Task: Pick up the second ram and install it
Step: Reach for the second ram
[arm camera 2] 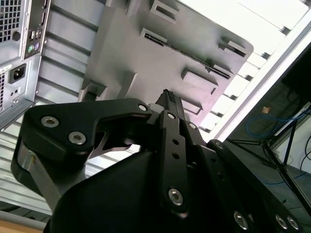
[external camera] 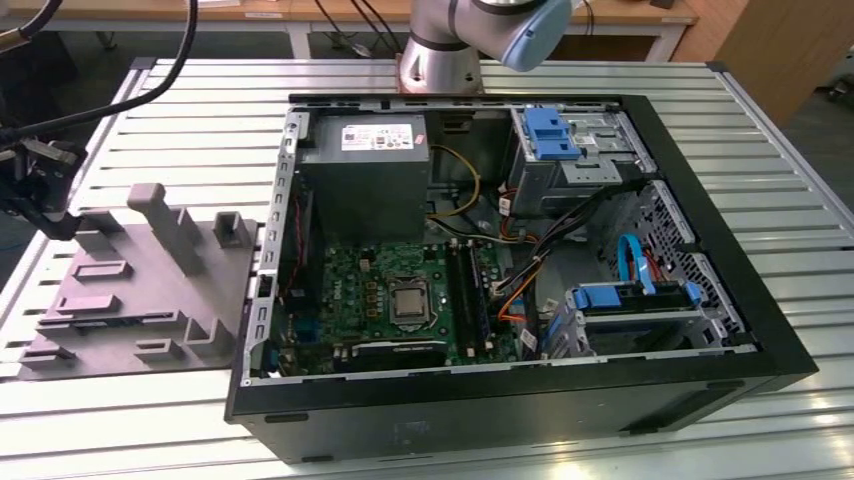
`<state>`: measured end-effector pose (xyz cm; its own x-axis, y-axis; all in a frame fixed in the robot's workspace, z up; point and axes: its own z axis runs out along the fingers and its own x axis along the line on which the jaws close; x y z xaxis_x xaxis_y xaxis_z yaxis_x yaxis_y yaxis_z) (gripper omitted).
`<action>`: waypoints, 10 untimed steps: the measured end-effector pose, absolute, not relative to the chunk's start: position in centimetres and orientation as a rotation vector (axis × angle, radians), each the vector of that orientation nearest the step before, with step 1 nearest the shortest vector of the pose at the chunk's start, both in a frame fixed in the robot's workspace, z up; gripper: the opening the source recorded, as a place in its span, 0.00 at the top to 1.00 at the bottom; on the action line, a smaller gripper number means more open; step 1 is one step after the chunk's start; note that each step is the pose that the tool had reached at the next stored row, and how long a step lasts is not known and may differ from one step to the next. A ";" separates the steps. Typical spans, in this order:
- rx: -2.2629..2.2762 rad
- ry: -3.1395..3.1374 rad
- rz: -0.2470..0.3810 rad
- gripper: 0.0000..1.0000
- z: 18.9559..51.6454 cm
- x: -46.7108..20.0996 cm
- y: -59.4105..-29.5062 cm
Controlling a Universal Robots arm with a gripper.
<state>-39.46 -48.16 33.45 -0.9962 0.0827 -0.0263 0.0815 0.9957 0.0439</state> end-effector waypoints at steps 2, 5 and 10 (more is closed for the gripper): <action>0.128 3.110 0.067 0.89 33.1 -39.6 -48.3; 0.128 3.110 0.067 0.89 32.7 -40.0 -48.4; 0.128 3.110 0.067 0.89 31.8 -40.5 -48.5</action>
<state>-40.53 -48.55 31.79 -0.9962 0.0826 -0.0265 0.0814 0.9957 0.0439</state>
